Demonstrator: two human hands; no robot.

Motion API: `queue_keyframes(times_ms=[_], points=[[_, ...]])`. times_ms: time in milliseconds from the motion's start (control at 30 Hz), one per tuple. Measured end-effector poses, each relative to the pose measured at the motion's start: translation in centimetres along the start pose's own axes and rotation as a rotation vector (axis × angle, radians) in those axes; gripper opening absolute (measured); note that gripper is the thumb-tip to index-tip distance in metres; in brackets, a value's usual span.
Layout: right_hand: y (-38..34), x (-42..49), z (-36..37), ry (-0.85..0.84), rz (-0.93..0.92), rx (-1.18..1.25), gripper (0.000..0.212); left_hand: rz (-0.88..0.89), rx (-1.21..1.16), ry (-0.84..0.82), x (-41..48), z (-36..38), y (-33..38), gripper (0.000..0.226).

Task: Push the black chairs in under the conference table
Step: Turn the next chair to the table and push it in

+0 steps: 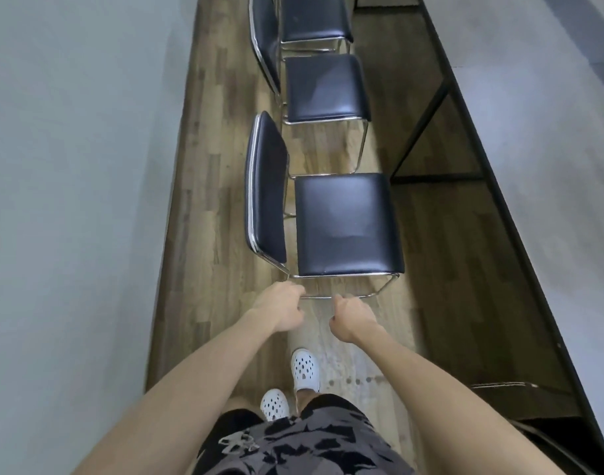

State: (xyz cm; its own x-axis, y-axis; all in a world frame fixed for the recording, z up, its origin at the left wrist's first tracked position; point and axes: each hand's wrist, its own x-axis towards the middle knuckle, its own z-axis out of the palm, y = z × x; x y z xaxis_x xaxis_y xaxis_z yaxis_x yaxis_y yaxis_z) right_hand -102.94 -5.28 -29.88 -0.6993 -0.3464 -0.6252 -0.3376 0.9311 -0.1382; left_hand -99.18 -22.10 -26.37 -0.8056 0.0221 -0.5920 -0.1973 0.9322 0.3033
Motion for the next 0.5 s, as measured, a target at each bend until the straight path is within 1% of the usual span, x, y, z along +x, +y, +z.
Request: queue_keyframes(times_ms=[67, 267, 500], points=[[-0.6, 1.0, -0.7, 0.001, -0.024, -0.009, 0.03, -0.031, -0.013, -0.001, 0.3, -0.8, -0.9, 0.043], [-3.5, 3.9, -2.9, -0.017, -0.065, -0.044, 0.034, -0.089, -0.036, 0.029, 1.0, -3.7, -4.3, 0.042], [-8.4, 7.3, -4.3, 0.002, -0.061, -0.024, 0.028, -0.09, -0.027, 0.028, 2.0, -6.8, -10.1, 0.039]])
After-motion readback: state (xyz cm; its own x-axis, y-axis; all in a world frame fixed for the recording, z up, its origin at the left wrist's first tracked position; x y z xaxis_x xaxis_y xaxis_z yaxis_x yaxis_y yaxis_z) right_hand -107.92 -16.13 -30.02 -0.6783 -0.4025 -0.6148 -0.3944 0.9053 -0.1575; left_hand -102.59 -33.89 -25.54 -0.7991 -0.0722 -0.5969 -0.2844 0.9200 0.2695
